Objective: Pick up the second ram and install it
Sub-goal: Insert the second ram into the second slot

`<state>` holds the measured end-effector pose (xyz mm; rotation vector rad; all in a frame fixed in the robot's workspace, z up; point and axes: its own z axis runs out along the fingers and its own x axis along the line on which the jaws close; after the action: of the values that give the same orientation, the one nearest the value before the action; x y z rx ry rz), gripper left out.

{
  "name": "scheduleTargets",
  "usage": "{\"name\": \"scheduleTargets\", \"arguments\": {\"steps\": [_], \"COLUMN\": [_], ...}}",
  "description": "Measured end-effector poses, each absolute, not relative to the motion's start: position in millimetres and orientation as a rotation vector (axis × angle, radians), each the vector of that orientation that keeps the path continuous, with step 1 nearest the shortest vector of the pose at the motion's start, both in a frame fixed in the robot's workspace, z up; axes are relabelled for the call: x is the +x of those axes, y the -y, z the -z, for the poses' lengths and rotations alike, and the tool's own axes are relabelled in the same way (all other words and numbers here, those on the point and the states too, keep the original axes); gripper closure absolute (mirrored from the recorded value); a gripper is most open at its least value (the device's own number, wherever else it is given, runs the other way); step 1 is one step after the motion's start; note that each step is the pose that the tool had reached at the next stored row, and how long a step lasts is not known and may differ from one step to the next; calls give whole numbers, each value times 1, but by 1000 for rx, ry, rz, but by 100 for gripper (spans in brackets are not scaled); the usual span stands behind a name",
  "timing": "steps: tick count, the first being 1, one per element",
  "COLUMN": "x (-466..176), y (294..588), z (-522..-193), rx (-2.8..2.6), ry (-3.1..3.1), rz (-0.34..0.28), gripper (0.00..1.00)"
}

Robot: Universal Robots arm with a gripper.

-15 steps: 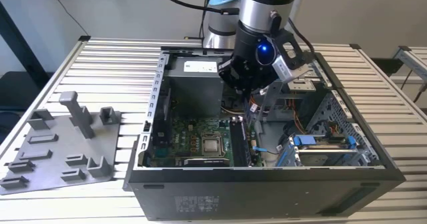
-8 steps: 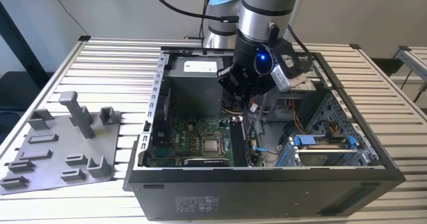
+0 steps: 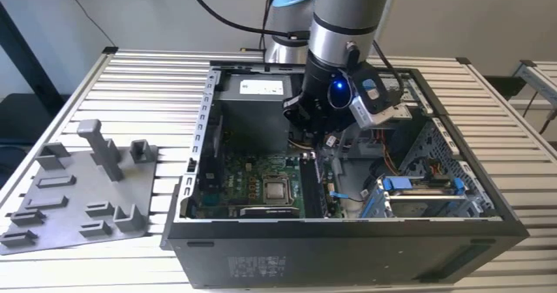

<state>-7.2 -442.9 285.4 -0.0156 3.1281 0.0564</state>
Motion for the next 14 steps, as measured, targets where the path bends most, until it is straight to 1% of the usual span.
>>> {"name": "scheduleTargets", "arguments": {"steps": [14], "x": [-11], "y": [447], "z": [-260], "rx": [58], "ry": [-3127], "rz": [-56], "gripper": [86]}}
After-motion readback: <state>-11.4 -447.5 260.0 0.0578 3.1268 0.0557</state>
